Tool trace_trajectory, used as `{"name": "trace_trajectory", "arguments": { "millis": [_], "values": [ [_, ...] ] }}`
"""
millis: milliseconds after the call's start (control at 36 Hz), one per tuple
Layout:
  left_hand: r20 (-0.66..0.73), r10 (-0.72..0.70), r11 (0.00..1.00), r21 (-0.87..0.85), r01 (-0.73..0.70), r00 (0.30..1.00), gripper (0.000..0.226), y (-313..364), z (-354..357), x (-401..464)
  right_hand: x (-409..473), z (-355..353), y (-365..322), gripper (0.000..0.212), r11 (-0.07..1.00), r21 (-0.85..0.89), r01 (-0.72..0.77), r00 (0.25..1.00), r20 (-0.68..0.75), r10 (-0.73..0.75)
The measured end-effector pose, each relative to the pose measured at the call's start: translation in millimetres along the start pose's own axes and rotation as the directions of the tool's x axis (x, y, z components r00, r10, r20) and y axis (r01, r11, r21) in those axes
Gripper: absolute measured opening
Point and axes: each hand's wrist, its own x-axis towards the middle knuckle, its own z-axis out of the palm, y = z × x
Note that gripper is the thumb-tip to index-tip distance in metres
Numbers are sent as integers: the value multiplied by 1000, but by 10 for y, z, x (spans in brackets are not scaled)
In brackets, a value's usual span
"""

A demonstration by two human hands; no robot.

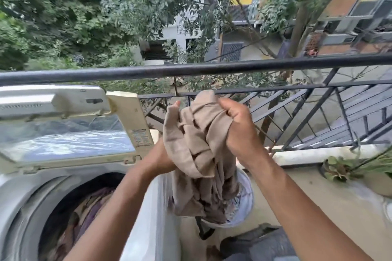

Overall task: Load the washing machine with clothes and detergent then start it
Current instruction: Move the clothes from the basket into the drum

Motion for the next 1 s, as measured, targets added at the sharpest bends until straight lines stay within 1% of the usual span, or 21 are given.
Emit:
{"name": "trace_trajectory", "arguments": {
  "millis": [28, 56, 83, 139, 194, 222, 306, 361, 444, 528, 583, 639, 722, 778, 806, 833, 861, 889, 917, 972, 1000],
  "values": [
    [-65, 21, 999, -46, -24, 998, 90, 46, 56, 32, -23, 51, 9, 14, 1000, -19, -3, 999, 36, 4],
    [-133, 51, 998, -30, -56, 990, 64, 63, 98, 43, -41, 71, 31, 13, 998, -62, 0, 999, 53, 4],
    [-177, 82, 996, 38, -77, 981, 51, 68, 135, 64, -42, 64, 68, 12, 992, -126, 15, 998, 59, -7],
    [-215, 151, 980, 159, -118, 965, 60, -10, 152, 93, -28, -23, 197, 14, 949, -311, 54, 997, 67, -35],
    [-234, 172, 974, 186, -129, 957, 63, -28, 135, 63, -57, -164, 301, 17, 879, -473, 53, 997, 71, -22],
    [-243, 200, 973, 165, -162, 949, 62, -51, 150, 69, -91, -235, 328, 22, 875, -483, 40, 997, 82, 0],
    [-287, 215, 974, 126, -186, 933, 64, -65, 132, 86, -262, -394, 387, 41, 935, -353, -36, 991, 109, 79],
    [-323, 202, 979, 60, -193, 924, 66, -66, 105, 93, -370, -488, 554, 56, 911, -404, -88, 991, 58, 121],
    [-314, 179, 981, -11, -192, 932, 40, 10, 49, 113, -523, -586, 1000, 64, 809, -535, -243, 966, -54, 254],
    [-328, 224, 969, -24, -245, 918, 48, 142, -1, 100, -672, -601, 1466, 80, 647, -644, -407, 889, -117, 443],
    [-340, 260, 956, -39, -290, 904, 50, 215, -26, 90, -735, -565, 1727, 94, 570, -697, -436, 853, -117, 509],
    [-347, 297, 936, -76, -343, 889, 56, 368, -35, 52, -778, -495, 1918, 109, 585, -678, -446, 849, -112, 517],
    [-406, 324, 923, -64, -380, 854, 83, 561, -97, 42, -825, -388, 2090, 125, 618, -613, -492, 834, -128, 537],
    [-451, 350, 897, -91, -432, 821, 57, 614, -177, 57, -838, -329, 2163, 123, 617, -597, -513, 830, -164, 532],
    [-483, 336, 896, -101, -433, 809, 60, 625, -204, 74, -839, -297, 2149, 119, 613, -600, -514, 831, -170, 530],
    [-500, 347, 885, -104, -453, 793, 79, 654, -235, 73, -829, -273, 2128, 112, 591, -620, -517, 824, -175, 538],
    [-501, 353, 885, -95, -455, 790, 88, 708, -260, 61, -820, -272, 2122, 98, 542, -658, -524, 811, -189, 554],
    [-498, 345, 893, -88, -442, 796, 82, 713, -289, 59, -806, -288, 2123, 78, 470, -714, -520, 796, -205, 570],
    [-482, 321, 914, -67, -400, 815, 64, 712, -309, 48, -788, -319, 2119, 59, 387, -769, -508, 785, -230, 575],
    [-444, 312, 936, -10, -352, 840, 34, 673, -325, 26, -747, -415, 2103, 39, 263, -836, -483, 790, -286, 542],
    [-423, 307, 946, 35, -323, 852, 38, 629, -333, 28, -726, -458, 2062, 34, 234, -840, -489, 789, -312, 528]
  ]
}}
